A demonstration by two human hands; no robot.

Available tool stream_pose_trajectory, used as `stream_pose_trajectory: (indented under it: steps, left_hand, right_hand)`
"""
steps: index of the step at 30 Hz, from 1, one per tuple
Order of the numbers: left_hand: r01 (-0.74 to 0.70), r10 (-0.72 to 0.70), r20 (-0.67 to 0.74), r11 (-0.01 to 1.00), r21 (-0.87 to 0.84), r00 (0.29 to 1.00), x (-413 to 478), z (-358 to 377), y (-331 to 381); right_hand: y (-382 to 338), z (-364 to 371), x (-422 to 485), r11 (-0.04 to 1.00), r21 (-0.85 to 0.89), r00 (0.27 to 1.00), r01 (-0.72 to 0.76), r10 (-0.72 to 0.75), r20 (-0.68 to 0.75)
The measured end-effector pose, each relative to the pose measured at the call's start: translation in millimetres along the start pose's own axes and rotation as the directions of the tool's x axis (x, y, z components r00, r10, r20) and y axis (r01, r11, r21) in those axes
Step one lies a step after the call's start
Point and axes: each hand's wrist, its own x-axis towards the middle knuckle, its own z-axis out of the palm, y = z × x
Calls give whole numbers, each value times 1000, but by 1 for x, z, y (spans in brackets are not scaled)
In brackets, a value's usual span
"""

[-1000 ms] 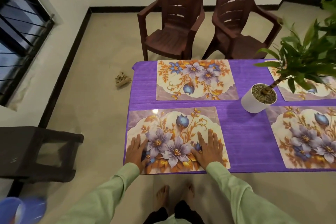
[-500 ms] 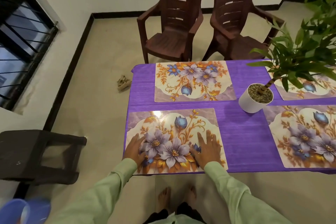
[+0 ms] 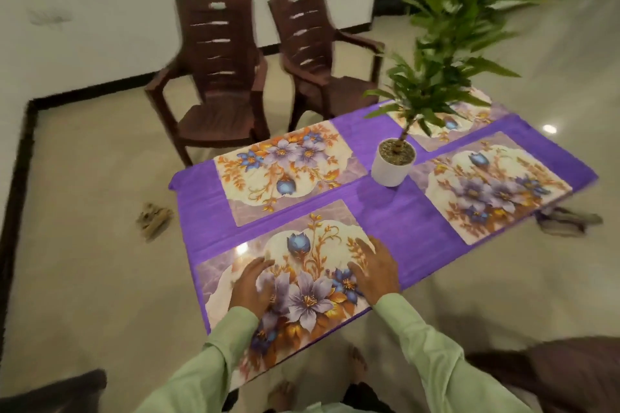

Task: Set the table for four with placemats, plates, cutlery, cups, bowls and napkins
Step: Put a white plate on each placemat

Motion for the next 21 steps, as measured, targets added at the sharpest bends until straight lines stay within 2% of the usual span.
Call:
stream_pose_trajectory:
  steps: [4, 9, 12, 15, 19, 21]
  left_hand:
    - [-132, 128, 217, 991, 6, 968, 13, 4, 19]
    - [-311, 280, 455, 950, -5, 846, 9, 25, 63]
    - [-441, 400, 572, 895, -74, 716, -18, 60, 97]
    - [-520, 413, 722, 850, -87, 555, -49, 98, 116]
    - [-596, 411, 834, 792, -128, 367, -113, 140, 136]
    - [-620, 380, 879, 774, -131, 288, -150, 159, 139]
  right_hand:
    - [1, 1, -49, 984, 127, 982, -124, 140, -127]
    - [5, -4, -125, 927, 210, 913, -309, 352, -208]
    - [29, -6, -187, 842, 304, 799, -445, 527, -289]
    - [47, -3, -252, 763, 390, 690, -516, 640, -339]
    - [65, 7, -334, 652, 501, 517, -570, 758, -397]
    - [71, 18, -376, 564, 576, 425, -592, 826, -370]
